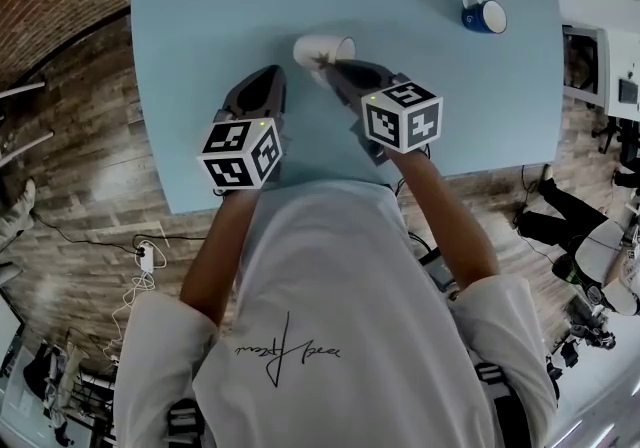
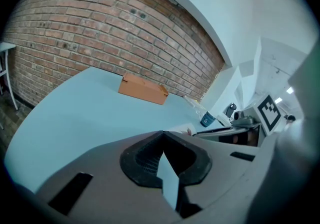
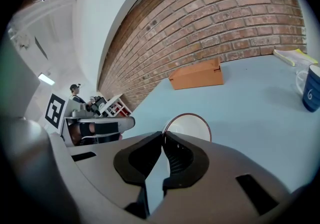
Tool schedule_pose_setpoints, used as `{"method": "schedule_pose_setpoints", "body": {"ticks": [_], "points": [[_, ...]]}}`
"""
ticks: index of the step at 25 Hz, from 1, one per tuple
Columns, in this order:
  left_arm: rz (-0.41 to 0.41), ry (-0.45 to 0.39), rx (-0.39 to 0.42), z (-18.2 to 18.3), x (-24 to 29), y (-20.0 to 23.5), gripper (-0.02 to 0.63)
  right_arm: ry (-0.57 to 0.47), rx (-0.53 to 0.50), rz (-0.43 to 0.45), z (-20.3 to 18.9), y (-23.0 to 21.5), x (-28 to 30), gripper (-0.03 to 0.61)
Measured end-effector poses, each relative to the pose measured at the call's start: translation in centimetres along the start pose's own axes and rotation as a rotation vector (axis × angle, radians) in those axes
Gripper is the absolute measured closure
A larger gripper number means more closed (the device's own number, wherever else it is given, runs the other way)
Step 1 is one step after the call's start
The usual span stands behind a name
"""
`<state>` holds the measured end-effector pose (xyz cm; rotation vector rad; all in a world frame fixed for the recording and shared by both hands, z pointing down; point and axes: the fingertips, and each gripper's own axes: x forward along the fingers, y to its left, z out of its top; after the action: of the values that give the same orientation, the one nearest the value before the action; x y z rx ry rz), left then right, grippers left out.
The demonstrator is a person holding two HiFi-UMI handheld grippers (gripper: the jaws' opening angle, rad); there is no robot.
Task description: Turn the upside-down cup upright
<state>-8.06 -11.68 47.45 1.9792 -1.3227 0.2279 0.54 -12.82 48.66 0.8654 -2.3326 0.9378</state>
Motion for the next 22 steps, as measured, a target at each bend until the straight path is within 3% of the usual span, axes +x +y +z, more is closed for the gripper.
{"method": "schedule_pose_setpoints", "body": {"ticks": [22], "points": [[-0.042, 0.153, 0.103, -4.9, 5.3, -1.4, 0.604, 0.058, -0.035, -0.027, -0.5, 0.2, -1.0, 0.541]]}}
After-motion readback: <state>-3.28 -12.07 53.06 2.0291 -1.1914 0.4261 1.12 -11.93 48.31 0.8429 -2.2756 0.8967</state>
